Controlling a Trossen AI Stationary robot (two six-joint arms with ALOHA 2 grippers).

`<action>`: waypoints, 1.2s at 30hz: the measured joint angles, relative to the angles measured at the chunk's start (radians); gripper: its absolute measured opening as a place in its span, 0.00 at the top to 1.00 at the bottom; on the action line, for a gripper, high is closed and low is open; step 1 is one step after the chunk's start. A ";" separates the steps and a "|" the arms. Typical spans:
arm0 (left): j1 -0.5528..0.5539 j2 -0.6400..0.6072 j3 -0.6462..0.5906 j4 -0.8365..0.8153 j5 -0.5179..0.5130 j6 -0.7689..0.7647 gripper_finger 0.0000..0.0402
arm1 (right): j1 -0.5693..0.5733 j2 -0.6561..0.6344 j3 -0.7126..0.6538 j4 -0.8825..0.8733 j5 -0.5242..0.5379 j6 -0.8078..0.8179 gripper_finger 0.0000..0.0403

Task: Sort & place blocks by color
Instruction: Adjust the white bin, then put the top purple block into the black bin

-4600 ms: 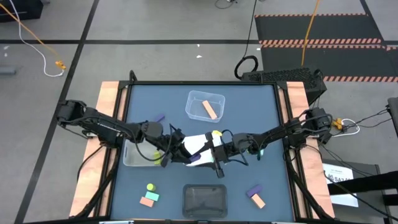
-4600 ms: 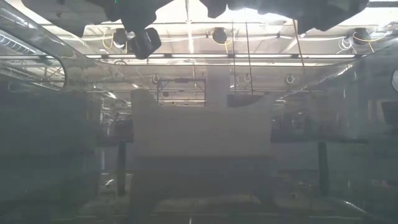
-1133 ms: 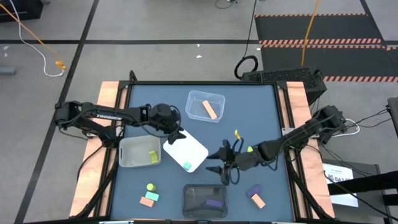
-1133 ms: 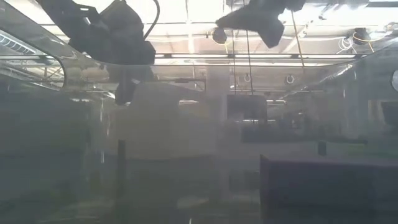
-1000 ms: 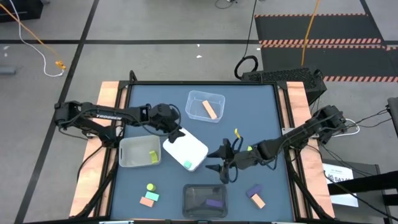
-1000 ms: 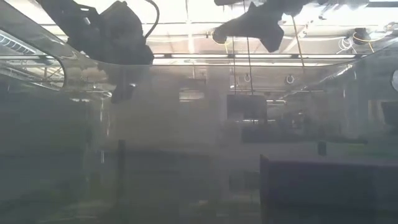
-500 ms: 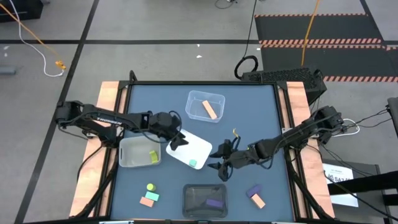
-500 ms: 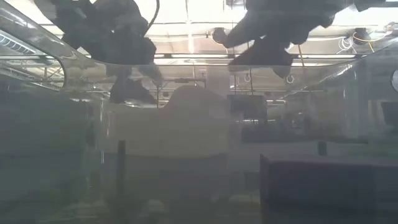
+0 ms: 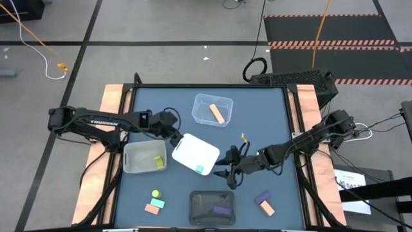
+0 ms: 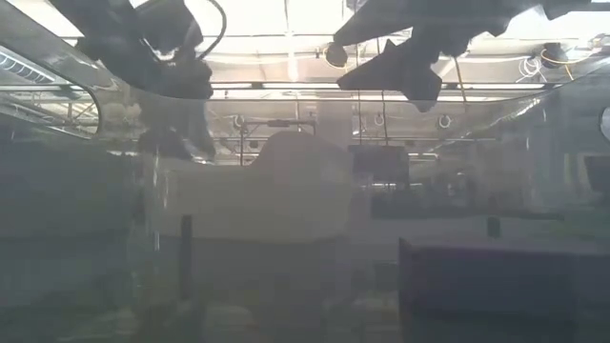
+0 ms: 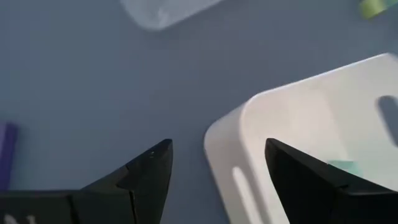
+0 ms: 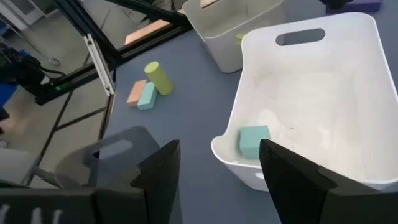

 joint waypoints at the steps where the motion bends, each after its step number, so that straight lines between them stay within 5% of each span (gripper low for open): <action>1: -0.003 0.012 0.000 -0.011 -0.001 -0.009 0.37 | 0.000 0.000 0.000 0.000 0.000 -0.008 0.47; 20: -0.133 0.093 0.000 0.336 0.082 -0.146 0.37 | 0.000 0.000 0.000 -0.013 -0.002 -0.039 0.47; 26: -0.080 0.072 0.000 0.222 0.082 -0.054 0.37 | 0.000 0.000 0.000 -0.037 -0.004 -0.020 0.47; 36: 0.157 -0.018 0.000 -0.121 -0.028 0.162 0.37 | 0.000 0.000 0.000 -0.060 -0.004 -0.026 0.47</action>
